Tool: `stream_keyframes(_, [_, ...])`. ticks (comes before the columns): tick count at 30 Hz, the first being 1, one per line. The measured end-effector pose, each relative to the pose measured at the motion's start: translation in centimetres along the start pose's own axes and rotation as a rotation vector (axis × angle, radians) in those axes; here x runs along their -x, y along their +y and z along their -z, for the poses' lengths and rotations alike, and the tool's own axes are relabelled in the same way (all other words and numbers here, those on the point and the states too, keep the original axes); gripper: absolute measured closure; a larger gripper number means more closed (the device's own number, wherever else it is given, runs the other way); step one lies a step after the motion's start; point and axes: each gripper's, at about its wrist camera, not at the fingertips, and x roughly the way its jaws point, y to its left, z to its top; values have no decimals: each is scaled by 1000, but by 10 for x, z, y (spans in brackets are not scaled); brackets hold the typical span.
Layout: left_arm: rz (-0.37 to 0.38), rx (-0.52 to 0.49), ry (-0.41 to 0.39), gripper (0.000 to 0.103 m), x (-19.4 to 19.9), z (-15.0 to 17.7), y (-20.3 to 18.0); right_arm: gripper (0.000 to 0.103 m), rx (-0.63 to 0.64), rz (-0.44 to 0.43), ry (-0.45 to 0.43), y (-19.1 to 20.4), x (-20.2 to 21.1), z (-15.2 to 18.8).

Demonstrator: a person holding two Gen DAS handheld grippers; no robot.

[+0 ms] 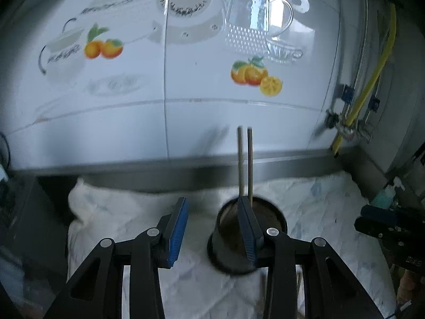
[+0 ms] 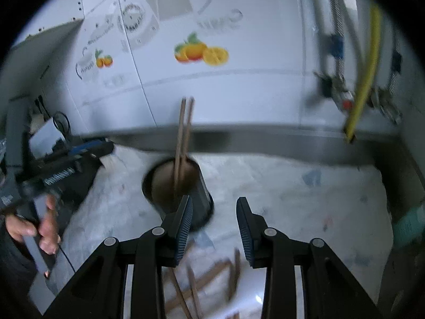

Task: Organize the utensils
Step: 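Open both grippers and move them back toward the scattered chopsticks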

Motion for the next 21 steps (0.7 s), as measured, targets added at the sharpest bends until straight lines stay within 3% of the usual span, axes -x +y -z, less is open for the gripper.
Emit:
stream_keyframes(8, [25, 86, 160, 61, 9, 65, -7, 65, -106, 27, 105, -34, 3, 53])
stream_keyframes(15, [101, 148, 326, 62, -5, 117, -37, 65, -158, 22, 133, -44, 7, 83])
stream_keyframes(21, [147, 228, 448, 62, -25, 142, -60, 65, -184, 20, 131, -48, 13, 95])
